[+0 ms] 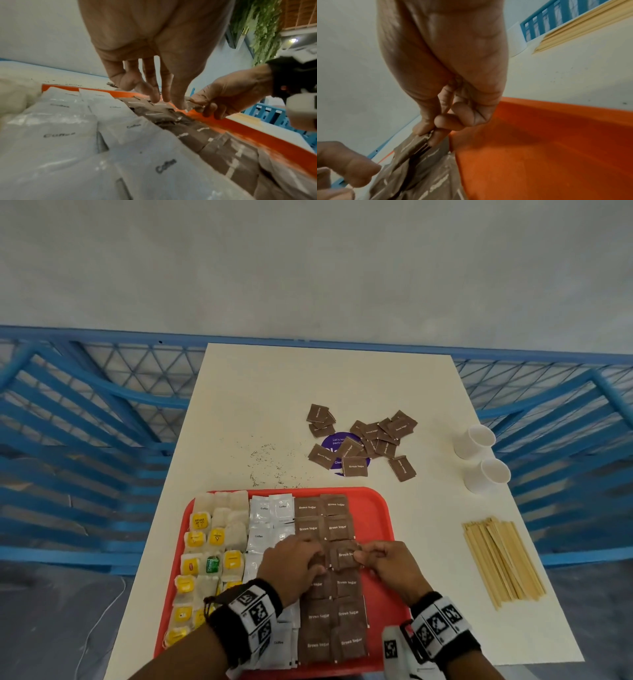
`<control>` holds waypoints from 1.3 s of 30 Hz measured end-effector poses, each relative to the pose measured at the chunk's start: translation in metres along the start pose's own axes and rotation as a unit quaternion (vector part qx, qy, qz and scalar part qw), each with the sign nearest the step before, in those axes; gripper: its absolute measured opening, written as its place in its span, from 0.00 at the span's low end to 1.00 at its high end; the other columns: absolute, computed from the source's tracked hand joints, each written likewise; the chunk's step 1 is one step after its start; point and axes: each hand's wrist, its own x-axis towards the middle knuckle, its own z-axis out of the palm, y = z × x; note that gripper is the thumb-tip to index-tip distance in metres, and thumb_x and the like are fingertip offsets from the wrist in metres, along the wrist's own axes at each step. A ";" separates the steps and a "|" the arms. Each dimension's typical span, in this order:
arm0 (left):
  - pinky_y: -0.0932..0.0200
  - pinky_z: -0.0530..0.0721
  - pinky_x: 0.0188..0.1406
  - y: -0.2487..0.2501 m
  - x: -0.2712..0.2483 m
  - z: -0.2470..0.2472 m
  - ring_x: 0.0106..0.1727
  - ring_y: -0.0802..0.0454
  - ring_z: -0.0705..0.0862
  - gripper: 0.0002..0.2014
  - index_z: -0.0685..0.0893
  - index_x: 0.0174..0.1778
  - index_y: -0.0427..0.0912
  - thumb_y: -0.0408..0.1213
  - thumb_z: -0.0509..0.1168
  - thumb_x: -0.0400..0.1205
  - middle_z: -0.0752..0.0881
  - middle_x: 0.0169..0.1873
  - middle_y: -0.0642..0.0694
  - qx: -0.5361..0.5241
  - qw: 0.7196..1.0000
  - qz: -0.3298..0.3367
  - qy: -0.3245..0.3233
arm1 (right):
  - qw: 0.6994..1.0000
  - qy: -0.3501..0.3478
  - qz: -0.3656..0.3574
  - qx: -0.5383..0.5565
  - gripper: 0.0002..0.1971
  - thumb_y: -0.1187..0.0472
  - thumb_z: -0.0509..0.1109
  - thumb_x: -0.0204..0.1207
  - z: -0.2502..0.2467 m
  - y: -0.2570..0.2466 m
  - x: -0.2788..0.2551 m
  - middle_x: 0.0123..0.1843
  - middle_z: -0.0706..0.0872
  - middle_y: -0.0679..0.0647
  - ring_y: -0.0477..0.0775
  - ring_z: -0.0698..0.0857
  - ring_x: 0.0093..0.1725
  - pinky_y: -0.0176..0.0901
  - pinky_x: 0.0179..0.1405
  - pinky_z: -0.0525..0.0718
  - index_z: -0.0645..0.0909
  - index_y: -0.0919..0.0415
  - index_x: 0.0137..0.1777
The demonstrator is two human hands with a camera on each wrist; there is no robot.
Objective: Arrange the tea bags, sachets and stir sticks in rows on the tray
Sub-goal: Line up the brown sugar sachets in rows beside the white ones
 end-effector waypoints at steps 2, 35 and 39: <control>0.46 0.79 0.64 0.000 0.003 0.001 0.67 0.52 0.78 0.12 0.82 0.62 0.55 0.50 0.66 0.84 0.80 0.65 0.59 0.044 0.999 0.009 -0.022 | 1.000 0.007 0.010 -0.013 0.04 0.63 0.79 0.74 0.004 0.003 0.009 0.23 0.84 0.47 0.41 0.76 0.22 0.30 0.26 0.76 0.90 0.60 0.38; 0.53 0.80 0.52 -0.022 0.136 -0.095 0.56 0.48 0.83 0.07 0.80 0.42 0.57 0.50 0.63 0.85 0.84 0.49 0.53 0.057 0.997 -0.044 0.010 | 0.743 -0.046 -0.186 -0.642 0.43 0.51 0.77 0.72 -0.027 -0.142 0.191 0.81 0.65 0.54 0.65 0.60 0.81 0.72 0.74 0.70 0.58 0.47 0.84; 0.48 0.81 0.55 -0.010 0.176 -0.098 0.60 0.44 0.82 0.05 0.84 0.55 0.48 0.41 0.64 0.86 0.82 0.55 0.48 0.068 0.997 -0.029 0.014 | 0.779 -0.089 -0.203 -0.586 0.29 0.58 0.74 0.72 -0.028 -0.139 0.200 0.68 0.75 0.58 0.62 0.72 0.70 0.59 0.63 0.79 0.71 0.53 0.73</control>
